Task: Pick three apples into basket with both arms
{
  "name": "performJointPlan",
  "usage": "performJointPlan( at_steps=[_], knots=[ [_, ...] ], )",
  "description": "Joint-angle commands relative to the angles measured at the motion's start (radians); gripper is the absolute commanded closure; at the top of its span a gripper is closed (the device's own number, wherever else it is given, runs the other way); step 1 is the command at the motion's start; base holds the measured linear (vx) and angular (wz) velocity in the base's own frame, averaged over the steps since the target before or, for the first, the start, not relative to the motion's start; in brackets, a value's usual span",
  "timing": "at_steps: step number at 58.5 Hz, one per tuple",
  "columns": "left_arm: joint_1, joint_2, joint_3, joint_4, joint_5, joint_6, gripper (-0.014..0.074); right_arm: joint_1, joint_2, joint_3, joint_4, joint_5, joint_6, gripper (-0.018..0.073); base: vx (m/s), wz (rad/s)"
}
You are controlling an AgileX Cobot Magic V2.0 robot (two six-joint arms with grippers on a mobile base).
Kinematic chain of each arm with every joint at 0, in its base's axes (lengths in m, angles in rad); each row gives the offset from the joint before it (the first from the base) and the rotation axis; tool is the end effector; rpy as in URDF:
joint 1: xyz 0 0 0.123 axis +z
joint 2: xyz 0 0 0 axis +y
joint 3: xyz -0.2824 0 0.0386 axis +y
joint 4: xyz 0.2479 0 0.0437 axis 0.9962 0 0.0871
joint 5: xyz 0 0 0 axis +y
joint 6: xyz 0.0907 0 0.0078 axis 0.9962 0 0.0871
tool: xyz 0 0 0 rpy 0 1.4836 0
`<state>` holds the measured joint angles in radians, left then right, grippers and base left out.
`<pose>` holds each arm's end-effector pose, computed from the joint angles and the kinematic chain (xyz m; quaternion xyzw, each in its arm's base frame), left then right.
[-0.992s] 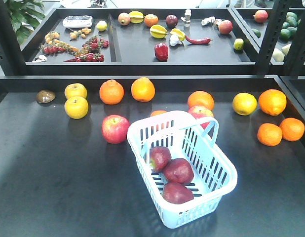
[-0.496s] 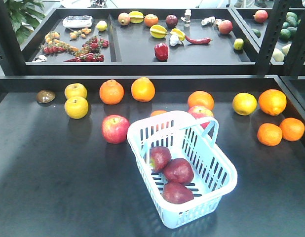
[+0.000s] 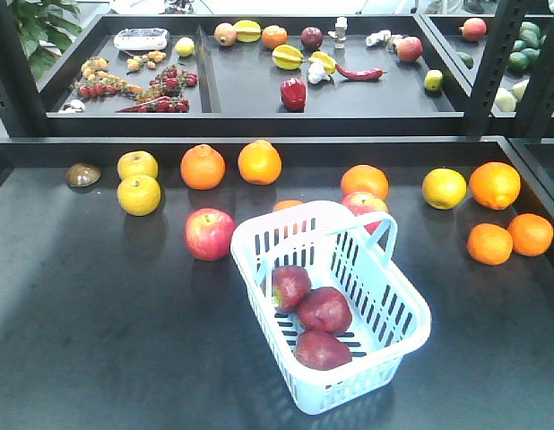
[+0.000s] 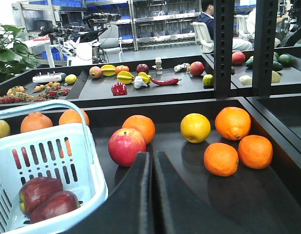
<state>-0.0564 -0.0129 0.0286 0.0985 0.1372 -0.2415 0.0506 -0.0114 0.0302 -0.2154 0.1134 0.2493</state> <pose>0.0565 -0.0020 0.1917 -0.0365 0.7288 -0.0635 0.6808 0.0568 0.0006 0.1934 0.0028 0.7219 0.0210 0.6916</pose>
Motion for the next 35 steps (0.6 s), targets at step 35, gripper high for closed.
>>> performJointPlan(
  at_steps=[35],
  knots=[
    [0.0,-0.013,-0.026,0.0,-0.069,-0.012,0.0602,-0.004,-0.012,0.011,-0.012,-0.075,-0.002,0.0565,0.0,0.0]
  ],
)
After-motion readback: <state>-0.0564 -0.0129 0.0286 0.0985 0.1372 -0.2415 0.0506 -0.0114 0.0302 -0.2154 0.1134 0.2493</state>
